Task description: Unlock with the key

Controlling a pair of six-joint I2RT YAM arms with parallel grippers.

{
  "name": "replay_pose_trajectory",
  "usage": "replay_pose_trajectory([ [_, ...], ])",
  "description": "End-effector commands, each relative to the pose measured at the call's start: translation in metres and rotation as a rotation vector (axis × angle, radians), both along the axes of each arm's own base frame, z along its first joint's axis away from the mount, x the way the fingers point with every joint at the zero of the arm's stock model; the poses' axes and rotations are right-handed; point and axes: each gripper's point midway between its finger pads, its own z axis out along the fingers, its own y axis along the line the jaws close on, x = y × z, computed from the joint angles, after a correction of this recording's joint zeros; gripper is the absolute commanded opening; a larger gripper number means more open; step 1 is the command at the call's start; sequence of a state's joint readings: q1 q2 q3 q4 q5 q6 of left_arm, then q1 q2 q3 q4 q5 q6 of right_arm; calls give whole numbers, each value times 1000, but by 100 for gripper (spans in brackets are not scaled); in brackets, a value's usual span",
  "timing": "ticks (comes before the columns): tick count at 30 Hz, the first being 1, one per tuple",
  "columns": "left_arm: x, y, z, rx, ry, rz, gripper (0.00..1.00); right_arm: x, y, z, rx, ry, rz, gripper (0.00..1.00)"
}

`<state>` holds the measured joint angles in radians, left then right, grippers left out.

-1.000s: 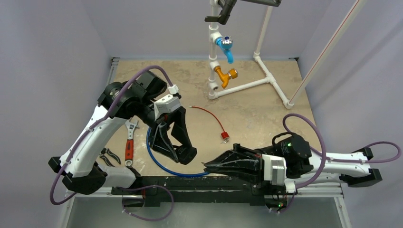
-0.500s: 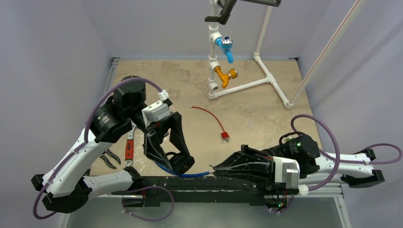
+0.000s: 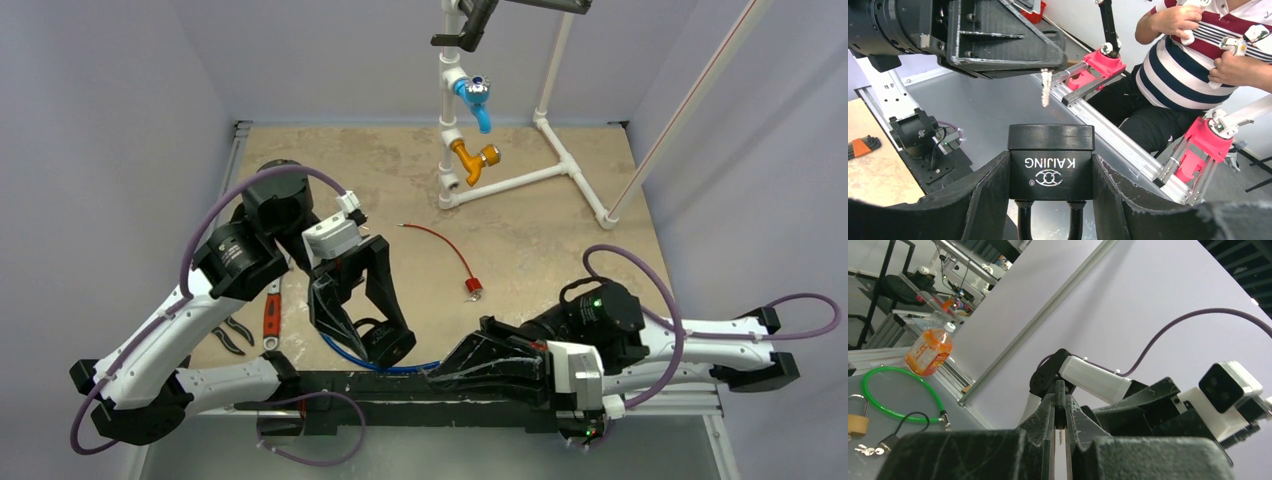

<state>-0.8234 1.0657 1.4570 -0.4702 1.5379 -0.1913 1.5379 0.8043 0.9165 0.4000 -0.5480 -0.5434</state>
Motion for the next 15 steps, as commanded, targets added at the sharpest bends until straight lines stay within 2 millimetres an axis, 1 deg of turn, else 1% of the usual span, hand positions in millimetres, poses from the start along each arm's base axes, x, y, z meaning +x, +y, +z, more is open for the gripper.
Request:
replay_pose_trajectory([
  [1, -28, 35, 5, -66, -51, -224, 0, -6, 0, 33, 106, -46, 27, 0],
  [10, -36, 43, 2, -81, -67, -226, 0, -6, 17, 42, 107, -70, 24, 0],
  [15, -39, 45, 3, -86, -73, -232, 0, -6, 19, 46, 119, -71, 23, 0],
])
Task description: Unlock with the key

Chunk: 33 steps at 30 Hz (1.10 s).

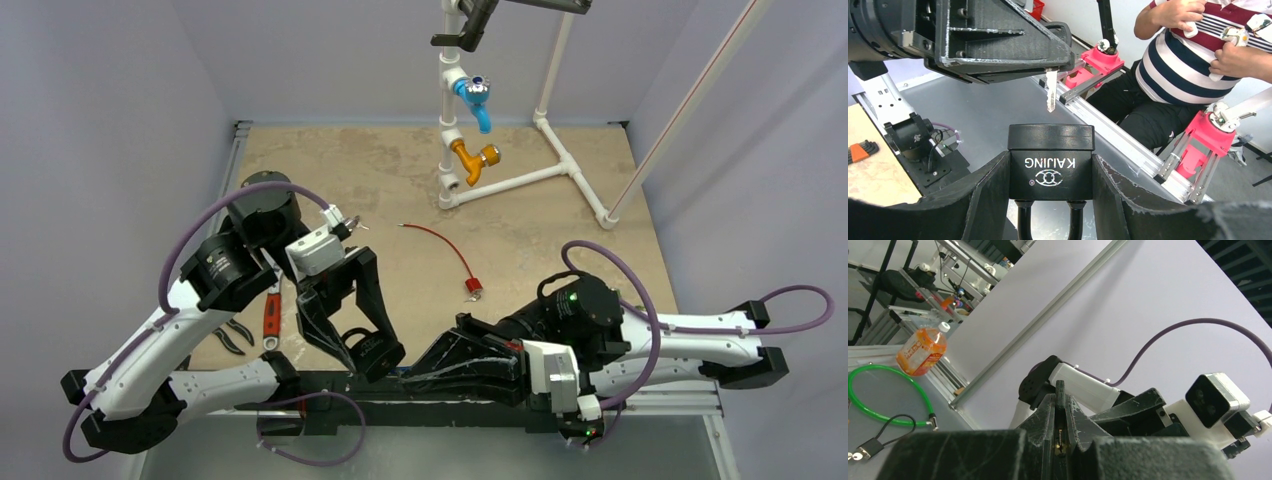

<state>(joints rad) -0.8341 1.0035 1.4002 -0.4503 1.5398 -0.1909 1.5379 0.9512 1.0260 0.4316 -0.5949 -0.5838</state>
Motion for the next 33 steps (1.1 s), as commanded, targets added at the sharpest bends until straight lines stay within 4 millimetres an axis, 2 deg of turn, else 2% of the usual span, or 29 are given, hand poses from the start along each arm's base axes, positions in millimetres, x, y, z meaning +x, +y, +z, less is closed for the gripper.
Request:
replay_pose_trajectory([
  [1, -27, 35, 9, -66, -59, -221, 0, -1, -11, 32, 103, -18, 2, 0],
  [10, -28, 35, 11, -70, -67, -223, 0, -3, 0, 23, 68, -21, 16, 0],
  [33, -31, 38, 13, -76, -77, -228, 0, 8, 12, 15, 66, -31, -33, 0],
])
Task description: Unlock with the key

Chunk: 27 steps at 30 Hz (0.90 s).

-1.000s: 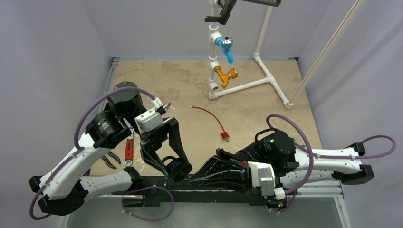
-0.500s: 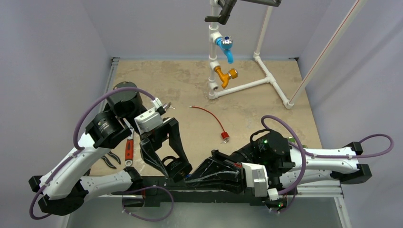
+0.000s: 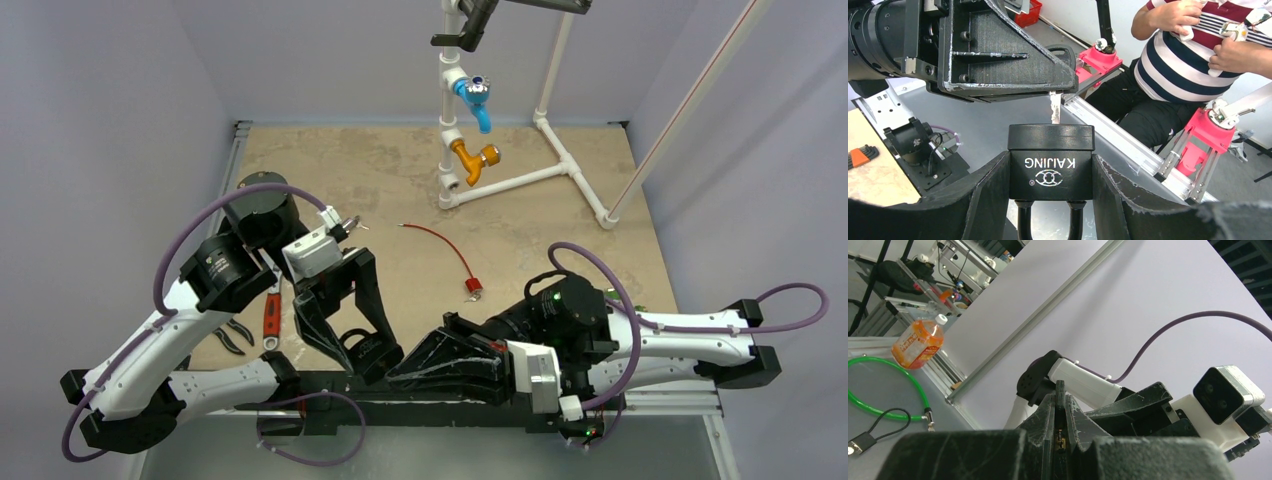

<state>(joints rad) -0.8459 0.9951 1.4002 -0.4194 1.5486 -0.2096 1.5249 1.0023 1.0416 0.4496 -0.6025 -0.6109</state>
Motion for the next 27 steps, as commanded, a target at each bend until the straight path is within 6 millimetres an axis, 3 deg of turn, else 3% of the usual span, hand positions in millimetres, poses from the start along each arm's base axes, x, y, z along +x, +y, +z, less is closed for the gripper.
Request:
replay_pose_trajectory([
  [1, -26, 34, 10, -58, -64, -207, 0, 5, -3, 19, 67, -7, -18, 0],
  [27, -30, 40, 21, -75, -87, -205, 0, 22, 5, -6, -6, -5, -84, 0],
])
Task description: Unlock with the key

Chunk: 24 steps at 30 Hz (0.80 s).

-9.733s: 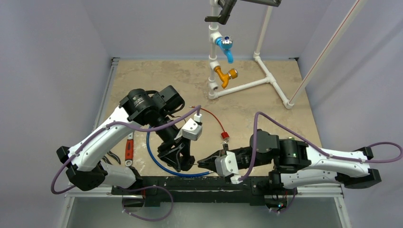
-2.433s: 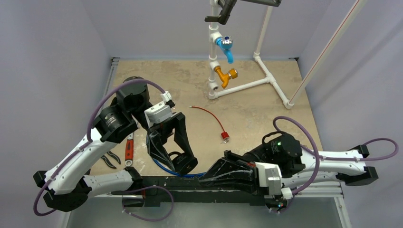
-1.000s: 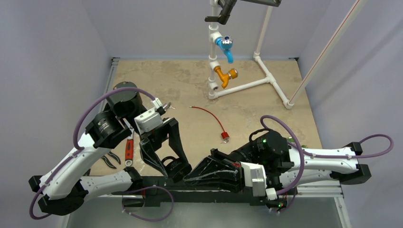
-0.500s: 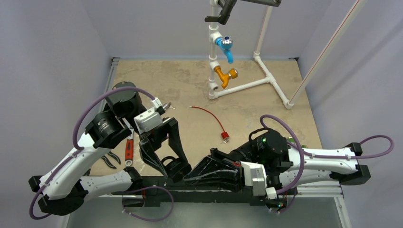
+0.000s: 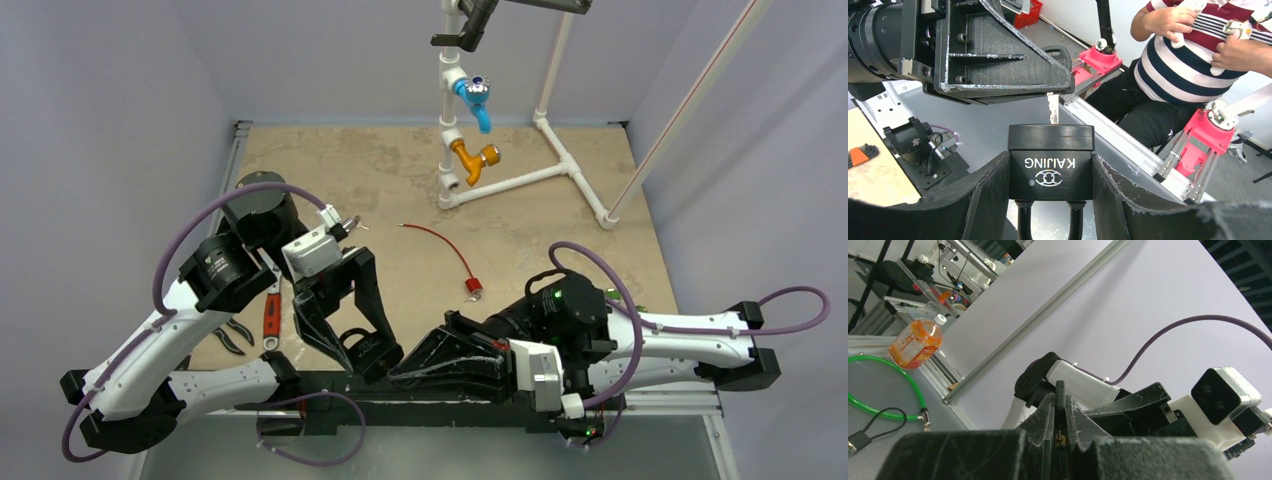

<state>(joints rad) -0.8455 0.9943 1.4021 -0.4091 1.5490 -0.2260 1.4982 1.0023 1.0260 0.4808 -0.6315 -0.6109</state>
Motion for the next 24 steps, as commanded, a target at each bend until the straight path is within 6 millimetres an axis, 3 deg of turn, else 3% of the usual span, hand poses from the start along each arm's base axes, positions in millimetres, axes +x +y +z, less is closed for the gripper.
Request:
replay_pose_trajectory([
  [1, -30, 40, 20, -78, -89, -207, 0, 18, 5, -5, -21, 9, -87, 0],
  [18, -30, 40, 19, -73, -85, -206, 0, 19, -3, -1, -8, 14, -96, 0],
  [24, -30, 40, 20, -75, -90, -205, 0, 18, 6, -12, -49, 15, -86, 0],
])
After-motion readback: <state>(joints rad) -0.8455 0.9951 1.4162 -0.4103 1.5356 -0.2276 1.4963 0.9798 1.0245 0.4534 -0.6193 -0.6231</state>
